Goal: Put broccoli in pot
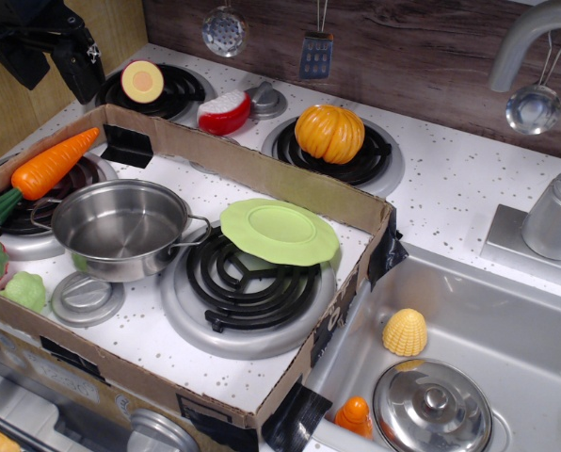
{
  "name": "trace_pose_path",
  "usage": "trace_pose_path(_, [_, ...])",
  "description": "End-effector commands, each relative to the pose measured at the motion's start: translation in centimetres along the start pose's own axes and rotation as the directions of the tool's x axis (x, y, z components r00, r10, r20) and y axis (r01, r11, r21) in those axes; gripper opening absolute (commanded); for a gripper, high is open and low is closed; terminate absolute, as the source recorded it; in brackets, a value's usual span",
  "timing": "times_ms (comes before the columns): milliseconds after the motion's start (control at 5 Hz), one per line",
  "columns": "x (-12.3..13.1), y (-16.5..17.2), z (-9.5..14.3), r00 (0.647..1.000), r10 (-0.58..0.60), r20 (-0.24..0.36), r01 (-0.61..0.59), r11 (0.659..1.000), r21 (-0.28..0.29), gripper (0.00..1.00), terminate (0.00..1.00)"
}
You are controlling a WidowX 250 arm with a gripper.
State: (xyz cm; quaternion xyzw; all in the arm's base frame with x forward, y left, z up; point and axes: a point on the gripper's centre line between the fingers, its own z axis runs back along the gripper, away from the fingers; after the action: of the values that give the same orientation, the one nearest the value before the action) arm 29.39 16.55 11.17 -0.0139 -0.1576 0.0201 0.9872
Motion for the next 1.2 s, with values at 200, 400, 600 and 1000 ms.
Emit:
trace_pose_path(200, [-2.5,-1.0,1.0,0.997,0.068,-0.025,-0.068,0.998,0.016,1.00,0.00])
trace_pose_path(400, [-3.6,-1.3,3.5,0.996,0.090,0.002,-0.090,0.993,0.080,1.00,0.00])
trace_pose_path(600, [-3.7,-1.9,6.5,0.994,0.108,-0.032,-0.103,0.986,0.130,1.00,0.00])
trace_pose_path(1000, [-8.5,-3.2,4.1,0.976,0.169,-0.135,-0.151,0.980,0.130,1.00,0.00])
